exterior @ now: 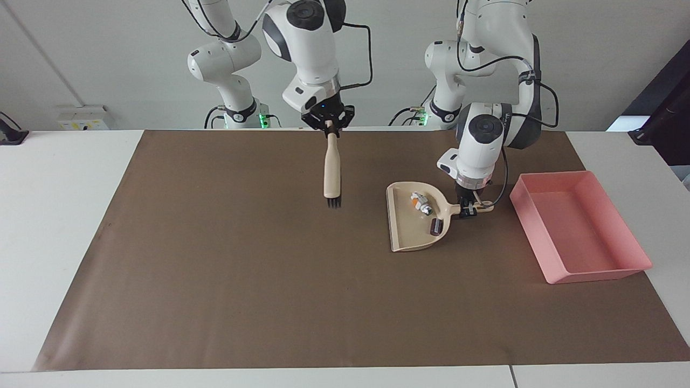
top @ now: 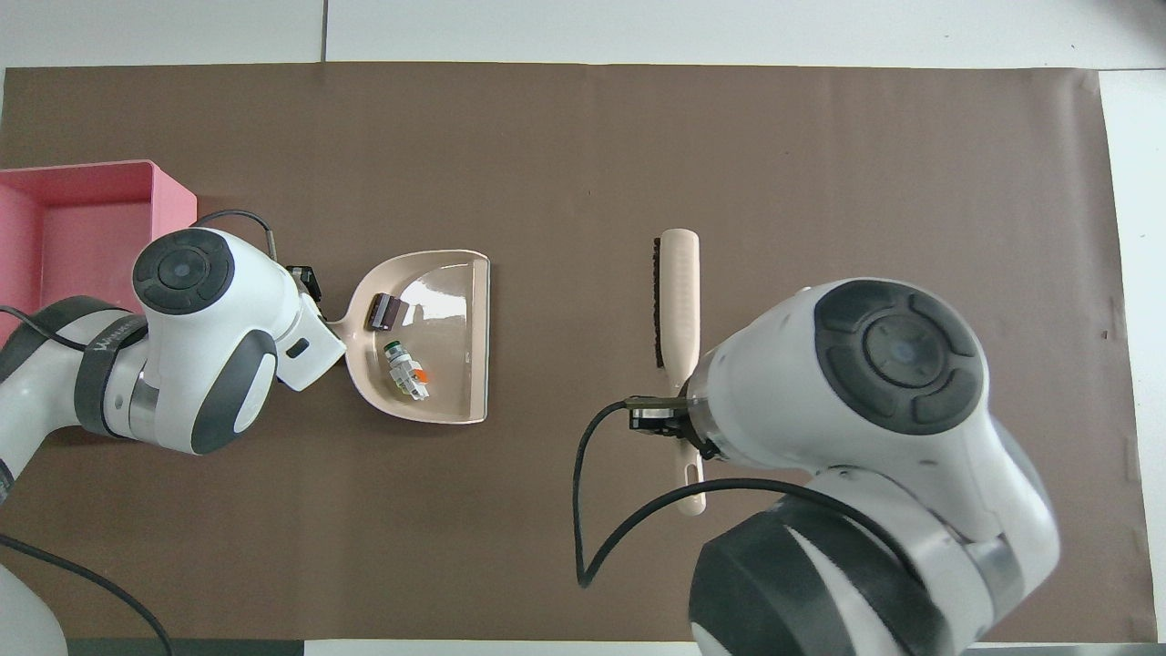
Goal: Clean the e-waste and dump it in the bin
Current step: 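Lift the dustpan with the left gripper while the right gripper returns the brush, then tip the dustpan over the pink bin with the left gripper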
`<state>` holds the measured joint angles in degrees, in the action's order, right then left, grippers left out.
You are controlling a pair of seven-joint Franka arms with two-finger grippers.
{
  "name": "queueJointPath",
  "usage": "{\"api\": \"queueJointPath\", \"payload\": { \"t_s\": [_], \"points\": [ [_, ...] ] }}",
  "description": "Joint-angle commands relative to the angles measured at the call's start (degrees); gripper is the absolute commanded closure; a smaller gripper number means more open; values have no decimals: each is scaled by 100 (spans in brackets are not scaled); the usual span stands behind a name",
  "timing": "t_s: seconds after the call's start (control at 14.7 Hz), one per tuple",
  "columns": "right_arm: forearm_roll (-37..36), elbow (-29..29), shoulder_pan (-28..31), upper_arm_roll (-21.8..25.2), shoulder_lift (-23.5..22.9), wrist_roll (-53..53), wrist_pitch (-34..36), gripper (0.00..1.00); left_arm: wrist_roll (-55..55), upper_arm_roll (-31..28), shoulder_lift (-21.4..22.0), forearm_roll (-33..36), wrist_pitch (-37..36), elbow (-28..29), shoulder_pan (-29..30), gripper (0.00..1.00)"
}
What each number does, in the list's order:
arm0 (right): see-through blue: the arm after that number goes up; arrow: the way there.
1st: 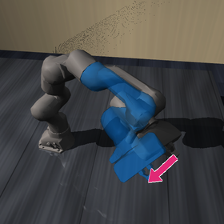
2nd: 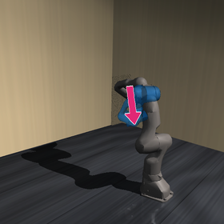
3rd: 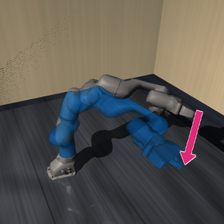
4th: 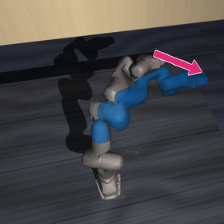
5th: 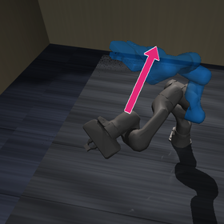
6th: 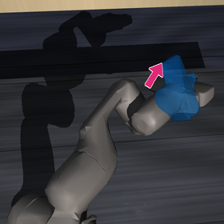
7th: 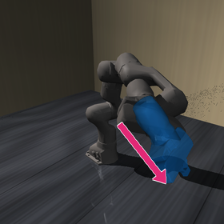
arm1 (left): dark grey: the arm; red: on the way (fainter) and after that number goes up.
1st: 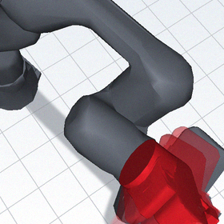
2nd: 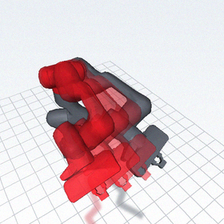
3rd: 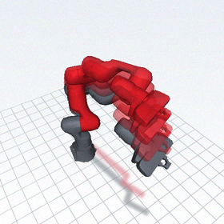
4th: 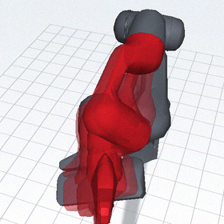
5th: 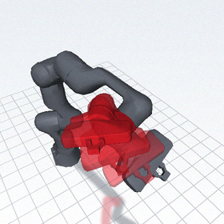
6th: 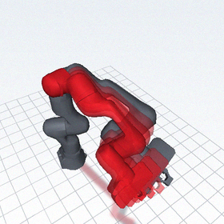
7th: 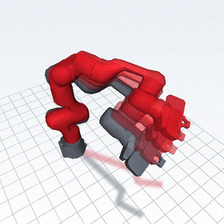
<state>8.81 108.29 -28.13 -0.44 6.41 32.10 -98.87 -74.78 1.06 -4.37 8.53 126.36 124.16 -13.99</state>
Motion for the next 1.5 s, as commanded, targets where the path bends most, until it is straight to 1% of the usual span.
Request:
{"api": "queueJointPath", "payload": {
  "t_s": [0.0,0.14,0.2,0.34,0.48,0.55,0.68,0.89,1.02,1.09,1.3,1.43],
  "points": [
    [-142,166,1051,-80,150,-939,289,100,-421,17,567,-299,-488,12,229,100],
    [-335,245,1624,-80,168,-1511,342,100,-765,-45,753,-510,-639,-31,352,100],
    [-484,384,1896,-88,212,-1905,343,100,-818,-45,788,-511,-761,-101,544,100],
    [-669,640,2520,-88,177,-2950,220,100,-827,-45,780,-607,-1094,-425,782,100],
    [-907,920,3057,-88,72,-3638,-130,100,-1194,-45,753,-616,-1263,-716,1247,100],
    [-934,1235,3268,-88,71,-3858,-480,100,-1405,-45,753,-616,-1333,-848,1510,100],
    [-1074,1694,3524,-88,80,-4202,-1079,100,-1696,-45,762,-616,-1386,-1007,2090,100],
    [-1136,2011,3893,-88,54,-4554,-1545,100,-1952,-54,622,-616,-1465,-1472,2750,100],
    [-1136,2292,3947,-88,54,-4529,-1836,100,-2354,-54,508,-616,-1404,-1675,3233,99],
    [-1136,2354,3947,-88,28,-4502,-1994,100,-2539,-54,472,-607,-1378,-1736,3418,99],
    [-1118,2494,4061,-97,-78,-4047,-2320,100,-2787,-88,104,-493,-1395,-2245,3744,98],
    [-1118,2565,4070,-97,-157,-4089,-2557,100,-2849,-89,-133,-222,-1360,-2526,4017,98]
  ]
}}
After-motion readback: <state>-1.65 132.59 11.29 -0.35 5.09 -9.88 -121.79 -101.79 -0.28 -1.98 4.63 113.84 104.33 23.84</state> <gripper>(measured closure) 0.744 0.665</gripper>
